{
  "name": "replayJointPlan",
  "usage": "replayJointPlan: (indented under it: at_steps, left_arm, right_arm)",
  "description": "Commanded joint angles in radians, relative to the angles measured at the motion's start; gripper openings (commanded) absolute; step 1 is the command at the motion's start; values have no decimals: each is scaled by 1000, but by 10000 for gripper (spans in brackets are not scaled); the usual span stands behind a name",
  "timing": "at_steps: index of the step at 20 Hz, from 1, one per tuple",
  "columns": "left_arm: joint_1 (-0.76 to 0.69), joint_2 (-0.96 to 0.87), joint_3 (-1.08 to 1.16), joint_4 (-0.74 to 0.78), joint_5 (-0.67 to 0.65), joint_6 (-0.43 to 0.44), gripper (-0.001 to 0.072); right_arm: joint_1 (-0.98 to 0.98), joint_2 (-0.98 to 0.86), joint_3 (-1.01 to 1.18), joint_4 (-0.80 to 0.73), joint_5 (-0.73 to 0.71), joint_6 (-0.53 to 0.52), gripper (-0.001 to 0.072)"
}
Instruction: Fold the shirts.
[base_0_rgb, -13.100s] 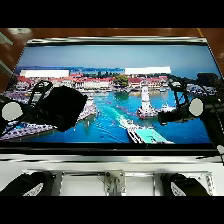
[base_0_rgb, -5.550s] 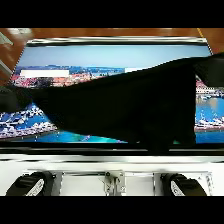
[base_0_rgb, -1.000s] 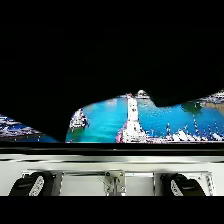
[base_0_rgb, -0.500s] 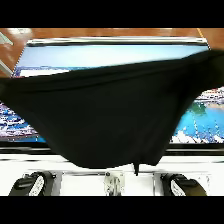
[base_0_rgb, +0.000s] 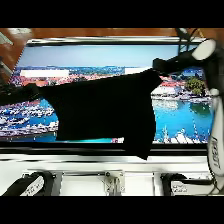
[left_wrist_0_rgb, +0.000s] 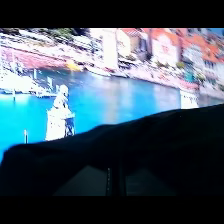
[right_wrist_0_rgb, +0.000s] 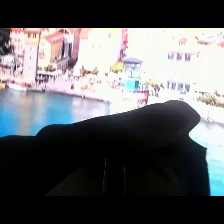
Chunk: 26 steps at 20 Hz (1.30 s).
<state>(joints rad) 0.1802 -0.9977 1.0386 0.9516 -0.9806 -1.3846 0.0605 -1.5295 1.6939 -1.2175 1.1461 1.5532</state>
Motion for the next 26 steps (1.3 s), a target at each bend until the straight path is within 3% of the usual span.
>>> replayJointPlan:
  at_steps: [1,5,6,7,8,9,10,11,13,15,16,17,19,22,26]
  left_arm:
    - [0,-226,-14,-80,141,8,42]
    - [-16,-414,-14,-126,134,15,46]
    - [-20,-442,-14,-126,134,14,83]
    - [-21,-459,-14,-129,131,14,172]
    - [-17,-467,-14,-130,125,14,346]
    - [-5,-463,-10,-129,99,14,542]
    - [20,-462,7,-129,49,15,621]
    - [58,-462,39,-119,-32,16,625]
    - [153,-461,111,-45,-237,23,624]
    - [249,-447,131,29,-416,77,620]
    - [289,-438,116,64,-477,97,572]
    - [328,-426,81,93,-509,114,569]
    - [389,-411,-29,88,-502,146,592]
    - [411,-414,-192,19,-442,220,666]
    - [373,-414,-325,-29,-282,274,659]
  right_arm:
    - [11,-161,-8,105,-291,47,80]
    - [12,-251,-8,140,-214,50,82]
    - [12,-267,-8,140,-183,50,107]
    - [12,-275,-8,140,-156,50,195]
    - [11,-278,-8,140,-127,48,582]
    - [11,-275,-8,140,-96,35,689]
    - [2,-264,-8,137,-44,19,690]
    - [-15,-245,-8,132,19,-24,689]
    - [-57,-196,-8,62,200,-81,690]
    - [-107,-151,-8,-107,428,-104,688]
    - [-133,-143,-8,-146,525,-129,688]
    - [-164,-141,-8,-133,602,-146,688]
    - [-226,-138,-23,-26,657,-144,688]
    - [-265,-136,-69,142,608,-124,689]
    - [-236,-136,-81,171,512,-120,688]
